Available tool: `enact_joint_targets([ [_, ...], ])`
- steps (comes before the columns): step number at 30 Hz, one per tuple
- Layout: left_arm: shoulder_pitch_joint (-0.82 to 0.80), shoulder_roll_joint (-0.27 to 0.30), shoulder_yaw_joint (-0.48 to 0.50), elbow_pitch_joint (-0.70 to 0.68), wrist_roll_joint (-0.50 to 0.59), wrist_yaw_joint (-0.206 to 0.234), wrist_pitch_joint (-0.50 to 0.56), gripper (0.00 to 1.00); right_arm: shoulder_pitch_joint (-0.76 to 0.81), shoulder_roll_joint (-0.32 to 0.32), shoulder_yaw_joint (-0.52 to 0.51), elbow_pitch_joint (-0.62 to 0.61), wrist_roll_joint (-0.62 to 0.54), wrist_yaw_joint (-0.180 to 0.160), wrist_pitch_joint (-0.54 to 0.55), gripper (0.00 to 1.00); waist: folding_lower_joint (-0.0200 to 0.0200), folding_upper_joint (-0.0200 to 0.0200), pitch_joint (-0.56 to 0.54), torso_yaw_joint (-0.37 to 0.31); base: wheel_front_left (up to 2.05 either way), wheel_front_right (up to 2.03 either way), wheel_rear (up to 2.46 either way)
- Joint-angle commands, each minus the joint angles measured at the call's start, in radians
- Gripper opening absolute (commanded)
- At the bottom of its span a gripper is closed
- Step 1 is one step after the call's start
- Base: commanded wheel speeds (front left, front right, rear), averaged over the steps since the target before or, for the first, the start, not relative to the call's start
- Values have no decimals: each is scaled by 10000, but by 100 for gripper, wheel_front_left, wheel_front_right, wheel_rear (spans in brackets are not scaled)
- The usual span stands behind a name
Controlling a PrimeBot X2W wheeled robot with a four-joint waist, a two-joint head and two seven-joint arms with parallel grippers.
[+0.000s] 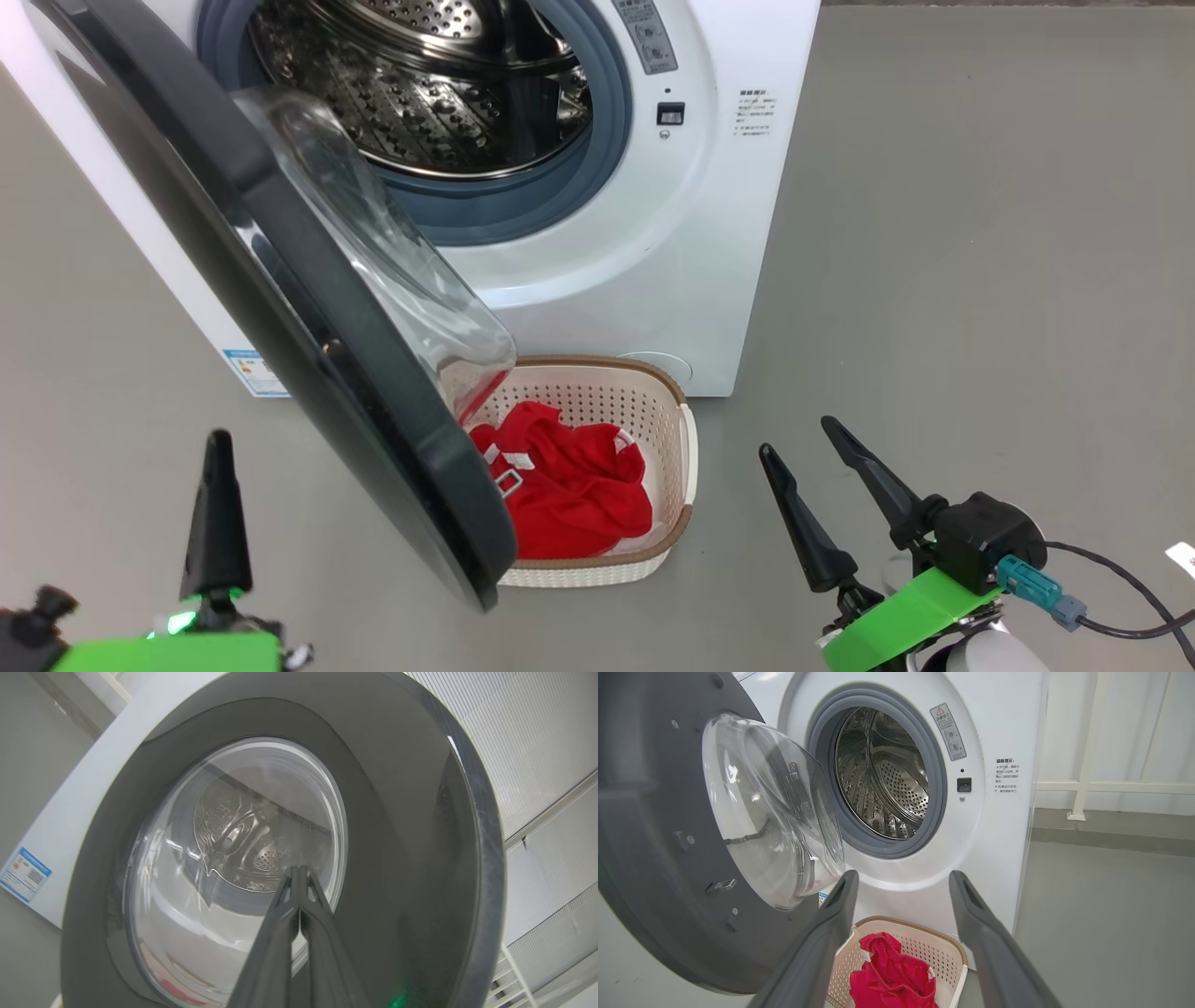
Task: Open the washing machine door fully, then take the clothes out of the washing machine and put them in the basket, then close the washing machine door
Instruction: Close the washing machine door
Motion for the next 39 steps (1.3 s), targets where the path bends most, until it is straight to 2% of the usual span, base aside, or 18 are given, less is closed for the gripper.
enact_joint_targets([
  [1,-519,72,299,-406,-1378,-45,285,0,-52,-38,230,-187,-18,33,-63,100,0,0,-8,-6,0,0,0],
  [3,-666,71,391,-657,-3158,158,782,0,-39,-30,246,-162,-23,33,-63,100,0,0,-18,-29,0,0,0],
  [4,-769,70,459,-987,-4831,521,1359,0,-28,-17,259,-132,-22,33,-63,100,0,0,-22,-55,0,0,0],
  [6,-829,70,504,-1395,-6153,853,1964,0,-28,-1,262,-106,-15,33,-63,100,0,0,-15,-82,0,0,0],
  [7,-854,70,558,-1624,-6687,934,2207,0,-27,10,265,-97,-9,33,-63,100,0,0,-9,-96,0,0,0],
  [8,-854,70,558,-1624,-6687,934,2207,0,-27,10,265,-97,-9,33,-63,100,0,0,-9,-96,0,0,0],
  [9,-836,72,645,-1918,-7559,1262,2666,0,-33,28,283,-76,0,33,-63,100,0,0,16,-128,0,0,0],
  [10,-824,84,643,-2043,-7889,1425,2929,0,-43,32,292,-69,1,33,-63,100,0,0,33,-139,0,0,0],
  [11,-824,84,643,-2043,-7889,1425,2929,0,-43,32,292,-69,1,33,-63,100,0,0,33,-139,0,0,0],
  [14,-782,272,473,-2402,-8694,1858,3853,0,-75,38,282,-48,3,33,-63,100,0,0,90,-164,0,0,0],
  [20,-904,807,409,-2447,-8315,2334,4046,0,-208,37,342,-25,17,33,-63,100,0,0,239,-326,0,0,0],
  [39,-2478,510,-116,-2172,-8466,2706,4086,0,-573,62,329,40,23,33,-63,100,0,0,1104,-1121,0,0,0],
])
